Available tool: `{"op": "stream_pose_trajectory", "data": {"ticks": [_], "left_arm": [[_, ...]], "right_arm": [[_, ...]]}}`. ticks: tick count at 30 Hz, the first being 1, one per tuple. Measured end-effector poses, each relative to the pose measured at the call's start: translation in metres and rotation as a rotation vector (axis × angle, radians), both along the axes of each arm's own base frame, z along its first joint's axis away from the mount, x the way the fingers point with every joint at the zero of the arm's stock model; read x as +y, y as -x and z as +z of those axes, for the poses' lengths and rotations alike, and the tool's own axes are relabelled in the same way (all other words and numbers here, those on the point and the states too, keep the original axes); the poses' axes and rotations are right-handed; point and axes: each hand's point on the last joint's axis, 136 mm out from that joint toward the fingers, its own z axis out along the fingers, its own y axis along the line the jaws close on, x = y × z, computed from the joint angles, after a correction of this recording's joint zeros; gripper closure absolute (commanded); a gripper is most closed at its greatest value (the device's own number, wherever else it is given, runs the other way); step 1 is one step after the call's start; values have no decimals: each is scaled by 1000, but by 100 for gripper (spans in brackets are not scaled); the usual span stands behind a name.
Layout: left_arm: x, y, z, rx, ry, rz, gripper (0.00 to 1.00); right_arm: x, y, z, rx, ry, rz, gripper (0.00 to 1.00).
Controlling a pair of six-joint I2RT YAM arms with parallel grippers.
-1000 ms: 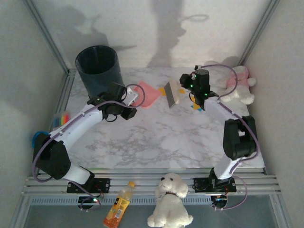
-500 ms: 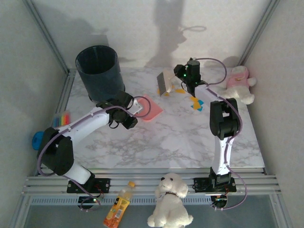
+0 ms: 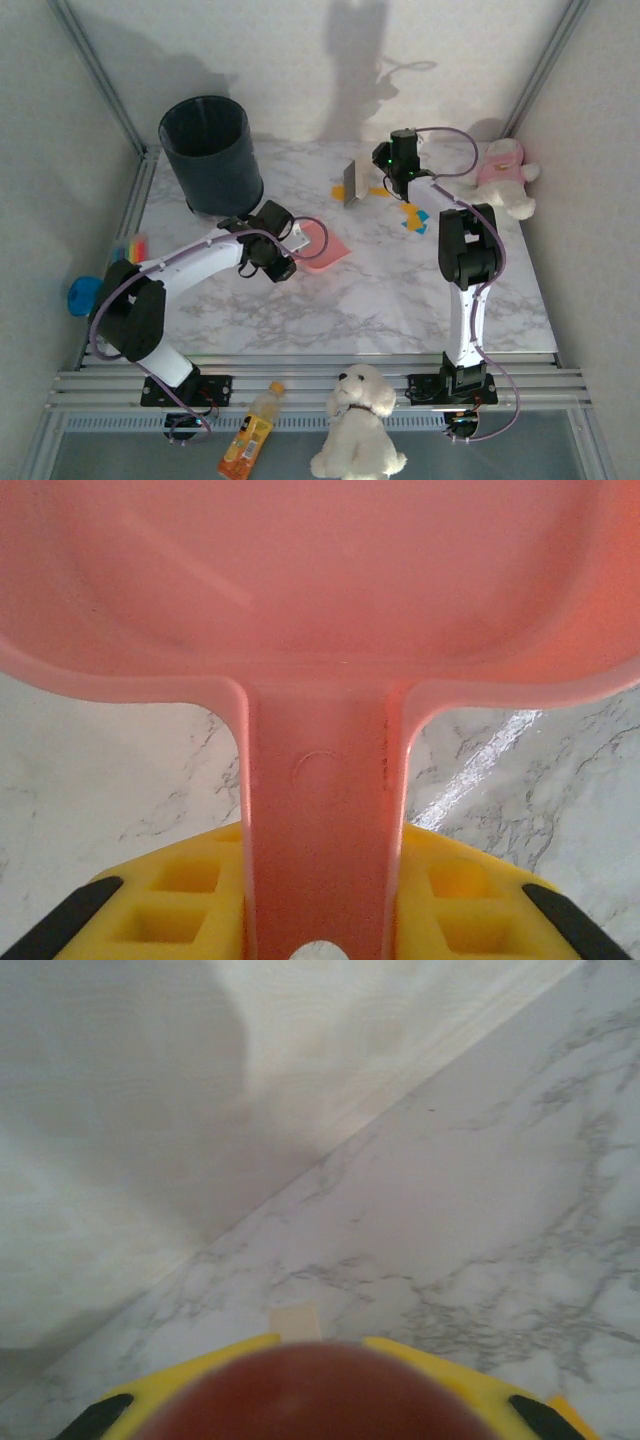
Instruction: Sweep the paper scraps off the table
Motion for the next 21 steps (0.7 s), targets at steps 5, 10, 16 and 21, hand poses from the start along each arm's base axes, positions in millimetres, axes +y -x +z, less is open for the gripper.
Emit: {"op": "stream_pose_trajectory", "data": {"ticks": [5, 10, 16, 21], "left_arm": [[-2, 3, -7, 13, -19, -10, 100], [-2, 5, -12, 19, -34, -14, 100], [-3, 7, -17, 29, -47, -23, 100], [-3, 9, -20, 40, -57, -30, 100]], "right_arm": [[-12, 6, -10, 24, 53, -41, 100], [-29, 29, -19, 60, 104, -86, 100], [-50, 64, -1, 53, 154, -134, 100], [-66, 94, 2, 76, 199, -168, 100]]}}
